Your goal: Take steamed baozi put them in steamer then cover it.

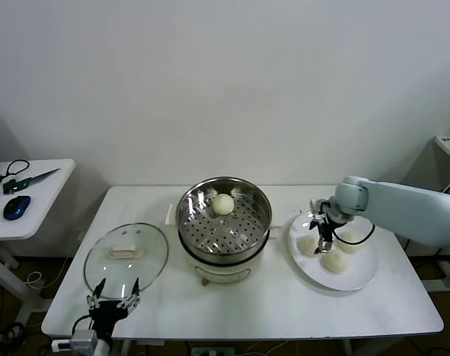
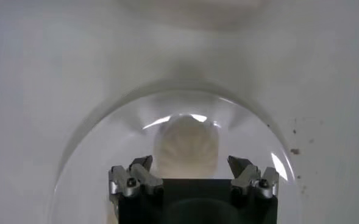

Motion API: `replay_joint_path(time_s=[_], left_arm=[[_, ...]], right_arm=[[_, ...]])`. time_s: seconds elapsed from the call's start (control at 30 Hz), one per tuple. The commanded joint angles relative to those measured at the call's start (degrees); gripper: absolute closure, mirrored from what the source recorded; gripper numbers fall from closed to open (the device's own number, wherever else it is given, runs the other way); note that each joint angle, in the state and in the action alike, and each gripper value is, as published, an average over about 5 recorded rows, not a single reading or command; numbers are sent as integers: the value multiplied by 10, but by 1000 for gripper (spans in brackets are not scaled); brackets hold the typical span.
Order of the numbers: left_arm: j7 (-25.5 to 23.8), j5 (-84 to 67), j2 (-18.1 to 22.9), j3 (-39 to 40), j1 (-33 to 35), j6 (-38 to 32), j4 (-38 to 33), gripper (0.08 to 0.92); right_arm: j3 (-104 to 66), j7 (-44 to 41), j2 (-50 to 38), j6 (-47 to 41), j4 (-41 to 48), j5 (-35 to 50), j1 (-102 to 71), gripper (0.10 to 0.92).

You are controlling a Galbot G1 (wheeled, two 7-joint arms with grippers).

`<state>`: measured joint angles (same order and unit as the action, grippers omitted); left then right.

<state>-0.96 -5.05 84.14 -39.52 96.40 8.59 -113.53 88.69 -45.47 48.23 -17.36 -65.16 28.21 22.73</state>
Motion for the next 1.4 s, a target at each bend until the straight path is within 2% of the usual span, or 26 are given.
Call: replay_joint_path(time_s=[0.03,0.2,0.47,0.7,0.9,1.0,1.13,1.4], left_arm=[[1,0,1,0,2,-2,2,177],[3,0,2,1,1,-3,2,177],[7,0,2,0,1,-2,1,177],[7,2,0,2,2,-1,-5,177],[5,4,-3,6,3,1,-12,177],[5,4,-4,6,3,1,-15,177],[5,4,-4,7,1,0,-17,177],[3,7,-4,8,0,2,-20,177]], right_arm=[[-39,9,24,-16,50,-16,-56,210],[-43,9,29,-15,54,-14,-53,229],[-2,-5,13,-15,8,19,7,338],[152,-63,21,12,-72,85,275,371],[199,-119,93,20,-111,225,488,372],[160,-102,131,-4,-124,291,507,372],[68,-34,185,-64,-157,343,455,372],[18,65,300,-126,-145,344,295,372]])
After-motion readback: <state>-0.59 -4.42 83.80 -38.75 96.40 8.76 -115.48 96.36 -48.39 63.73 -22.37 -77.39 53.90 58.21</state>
